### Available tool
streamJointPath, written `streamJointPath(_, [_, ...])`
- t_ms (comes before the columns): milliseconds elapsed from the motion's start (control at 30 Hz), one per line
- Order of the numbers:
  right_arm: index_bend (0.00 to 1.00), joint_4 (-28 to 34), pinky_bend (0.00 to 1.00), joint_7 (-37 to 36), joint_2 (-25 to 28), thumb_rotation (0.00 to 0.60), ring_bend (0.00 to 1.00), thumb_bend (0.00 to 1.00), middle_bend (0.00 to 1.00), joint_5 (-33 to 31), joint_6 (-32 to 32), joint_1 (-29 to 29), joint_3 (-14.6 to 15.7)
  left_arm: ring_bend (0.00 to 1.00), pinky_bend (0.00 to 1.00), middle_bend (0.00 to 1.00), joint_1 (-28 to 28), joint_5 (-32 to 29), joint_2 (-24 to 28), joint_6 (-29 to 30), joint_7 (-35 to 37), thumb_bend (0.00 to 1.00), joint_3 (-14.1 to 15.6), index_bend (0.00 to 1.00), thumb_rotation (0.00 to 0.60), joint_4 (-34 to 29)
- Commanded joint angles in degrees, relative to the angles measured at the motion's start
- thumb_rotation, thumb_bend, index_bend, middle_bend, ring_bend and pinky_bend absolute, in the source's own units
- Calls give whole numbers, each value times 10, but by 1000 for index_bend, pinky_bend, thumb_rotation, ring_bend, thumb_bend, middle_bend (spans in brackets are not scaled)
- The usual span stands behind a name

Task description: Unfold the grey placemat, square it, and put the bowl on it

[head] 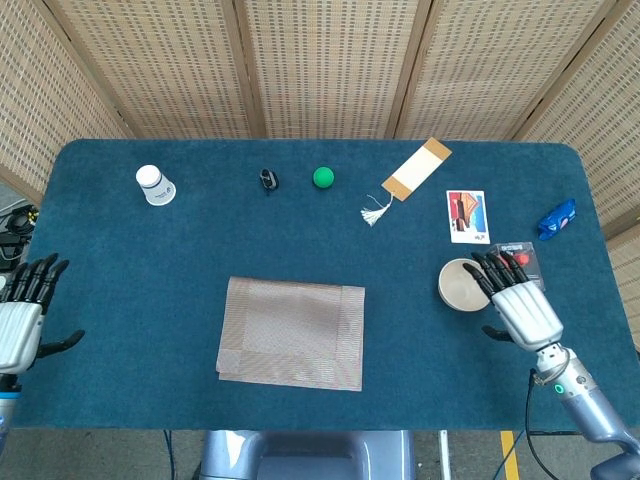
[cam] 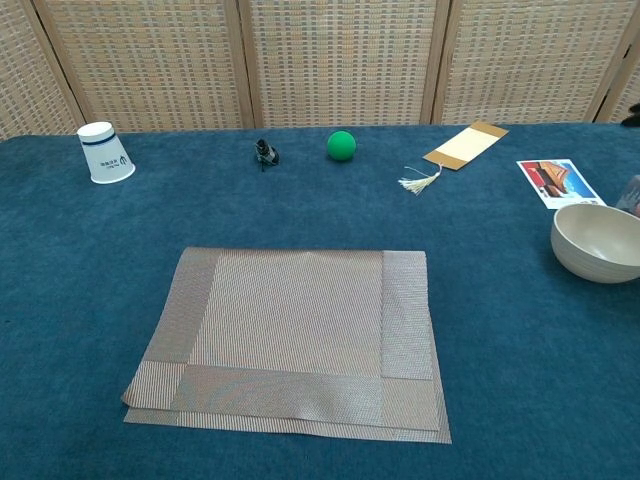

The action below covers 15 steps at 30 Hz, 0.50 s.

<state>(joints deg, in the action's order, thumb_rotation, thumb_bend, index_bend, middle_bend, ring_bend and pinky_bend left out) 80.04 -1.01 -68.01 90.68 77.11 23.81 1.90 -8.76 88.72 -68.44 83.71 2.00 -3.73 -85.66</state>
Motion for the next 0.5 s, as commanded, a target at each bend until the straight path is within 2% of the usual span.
streamJointPath(33, [0,29,0,12,13,600,0,0,0,-19,38,-28,-20,0,0,0,-39,75,-11,-26,26,0,29,35,600,9])
streamJointPath(233, [0,29,0,7,-14,600,0,0,0,-51,62,-59,-34,0,0,0,-114,174,-53,-84,110,0,68,295,600,55])
streamJointPath(400, [0,8,0,23,-36,600,0,0,0,-60,76,-80,-34,0,0,0,-159,203,-87,-130,121,7,83,410,600,84])
streamJointPath(500, [0,-1,0,25,-42,600,0,0,0,-64,81,-88,-37,0,0,0,-178,205,-103,-155,121,76,87,462,600,97])
